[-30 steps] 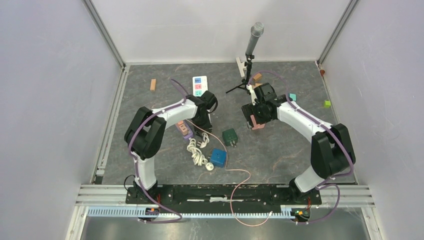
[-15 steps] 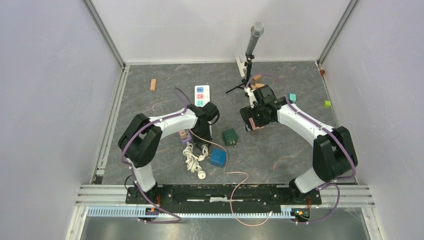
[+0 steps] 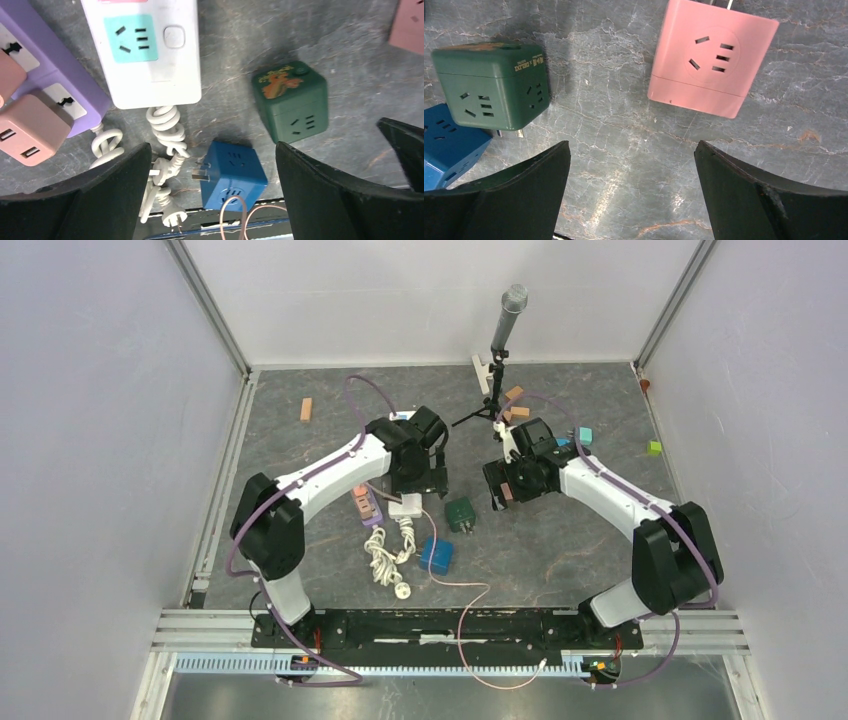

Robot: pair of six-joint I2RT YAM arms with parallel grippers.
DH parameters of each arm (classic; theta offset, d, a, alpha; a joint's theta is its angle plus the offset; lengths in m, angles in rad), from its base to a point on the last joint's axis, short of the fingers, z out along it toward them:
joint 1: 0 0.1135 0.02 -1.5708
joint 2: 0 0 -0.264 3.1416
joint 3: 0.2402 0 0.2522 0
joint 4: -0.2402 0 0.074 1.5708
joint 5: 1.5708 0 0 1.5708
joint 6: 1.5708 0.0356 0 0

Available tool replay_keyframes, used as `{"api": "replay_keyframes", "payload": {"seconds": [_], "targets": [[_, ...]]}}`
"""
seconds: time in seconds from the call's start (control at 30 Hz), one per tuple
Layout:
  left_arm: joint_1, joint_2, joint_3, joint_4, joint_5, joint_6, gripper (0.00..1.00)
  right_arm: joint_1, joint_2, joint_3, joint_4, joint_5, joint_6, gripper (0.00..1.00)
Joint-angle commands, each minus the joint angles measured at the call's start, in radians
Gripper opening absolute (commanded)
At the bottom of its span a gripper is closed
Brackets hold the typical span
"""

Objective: Insert the plug
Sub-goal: Move the socket to the center of the board, then pick up the plug from the center of the board.

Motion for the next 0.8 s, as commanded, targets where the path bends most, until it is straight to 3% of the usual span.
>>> {"api": "replay_keyframes", "payload": {"seconds": [0.0,0.33,0.77], "targets": [[-0.011,0.021,0.076,-0.015,0.027,0.009,1.0,-0.026,-0.058,-0.024,0.023,-0.008,0.027,0.98],[-0.109,0.181,0.231,-0.012,0.091,-0.048,1.0,-0.098,-0.105,-0.089,0.021,-0.015,0.045,0.98],[-0.125,0.385,0.288,-0.012,0.201,-0.084,0.99,-0.158,-0.124,-0.104,0.016,-0.025,0.024,0.98]]}}
